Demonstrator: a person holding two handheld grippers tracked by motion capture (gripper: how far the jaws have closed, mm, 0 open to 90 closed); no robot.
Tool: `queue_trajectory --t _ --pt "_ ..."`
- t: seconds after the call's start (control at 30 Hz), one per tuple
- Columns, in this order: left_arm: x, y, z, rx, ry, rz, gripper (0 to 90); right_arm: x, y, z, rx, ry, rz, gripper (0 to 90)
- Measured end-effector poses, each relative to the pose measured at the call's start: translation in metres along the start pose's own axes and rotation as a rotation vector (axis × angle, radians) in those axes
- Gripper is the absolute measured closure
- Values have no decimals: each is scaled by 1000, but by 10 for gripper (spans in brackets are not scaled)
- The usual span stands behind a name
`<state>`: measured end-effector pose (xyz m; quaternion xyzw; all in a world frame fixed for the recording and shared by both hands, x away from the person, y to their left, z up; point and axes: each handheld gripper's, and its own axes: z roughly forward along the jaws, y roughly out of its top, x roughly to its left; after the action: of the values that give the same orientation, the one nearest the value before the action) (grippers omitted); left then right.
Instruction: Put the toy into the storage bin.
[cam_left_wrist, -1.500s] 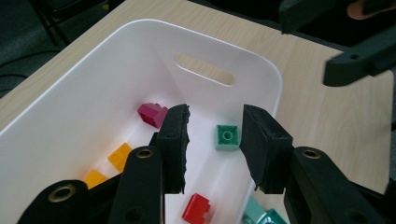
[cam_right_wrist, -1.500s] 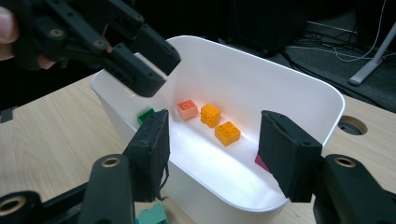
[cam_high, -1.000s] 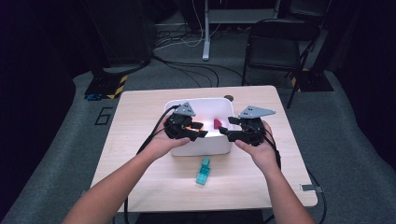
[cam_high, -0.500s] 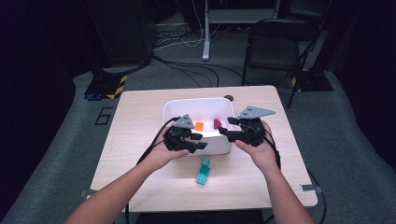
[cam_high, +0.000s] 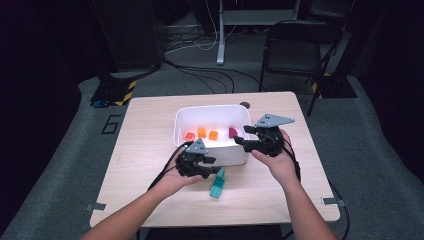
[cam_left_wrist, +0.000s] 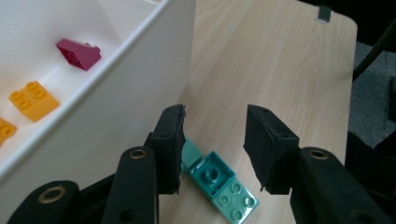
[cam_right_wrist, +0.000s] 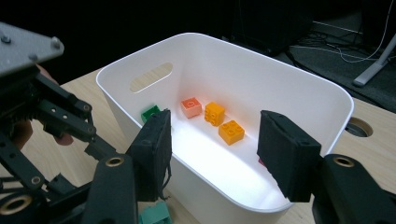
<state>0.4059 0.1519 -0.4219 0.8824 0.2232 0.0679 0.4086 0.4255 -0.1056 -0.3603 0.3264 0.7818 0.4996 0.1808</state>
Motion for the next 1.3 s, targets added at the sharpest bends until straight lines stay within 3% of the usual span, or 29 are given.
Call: queue_trajectory --t 0.53,0.7,1.3 --pt "-7 -47 26 25 27 -52 509 1 -1 2 2 -1 -7 438" --pt "-12 -53 34 22 42 -48 496 1 0 2 2 -3 -6 438" --pt "-27 -72 47 44 11 -79 493 1 0 1 -3 -5 0 435"
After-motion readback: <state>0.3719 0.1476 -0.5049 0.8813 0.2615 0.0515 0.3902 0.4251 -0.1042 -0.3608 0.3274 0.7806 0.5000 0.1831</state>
